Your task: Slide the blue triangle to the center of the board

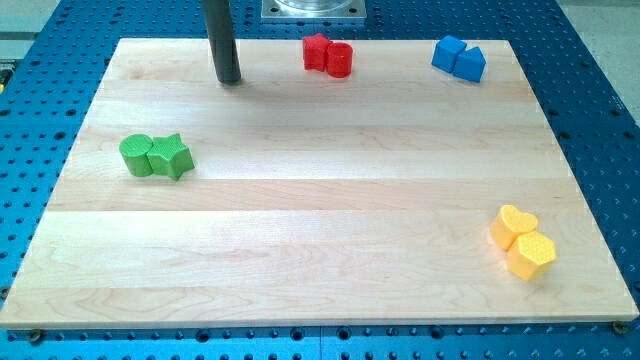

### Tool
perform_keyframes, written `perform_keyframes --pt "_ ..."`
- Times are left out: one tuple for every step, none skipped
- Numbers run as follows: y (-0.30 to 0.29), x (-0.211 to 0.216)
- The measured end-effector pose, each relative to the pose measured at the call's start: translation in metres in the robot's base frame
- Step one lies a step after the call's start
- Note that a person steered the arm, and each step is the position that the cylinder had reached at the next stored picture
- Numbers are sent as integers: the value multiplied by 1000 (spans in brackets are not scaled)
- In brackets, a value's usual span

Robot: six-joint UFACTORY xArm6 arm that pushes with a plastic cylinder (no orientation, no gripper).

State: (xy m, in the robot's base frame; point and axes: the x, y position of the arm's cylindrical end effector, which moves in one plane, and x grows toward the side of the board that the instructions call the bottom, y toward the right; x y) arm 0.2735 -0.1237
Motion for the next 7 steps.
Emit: perform_keyframes --pt "0 0" --pt "0 -1" --pt "0 -1" --pt "0 -1" --pt "0 -3" --pt "0 -11" --pt "-3 -11"
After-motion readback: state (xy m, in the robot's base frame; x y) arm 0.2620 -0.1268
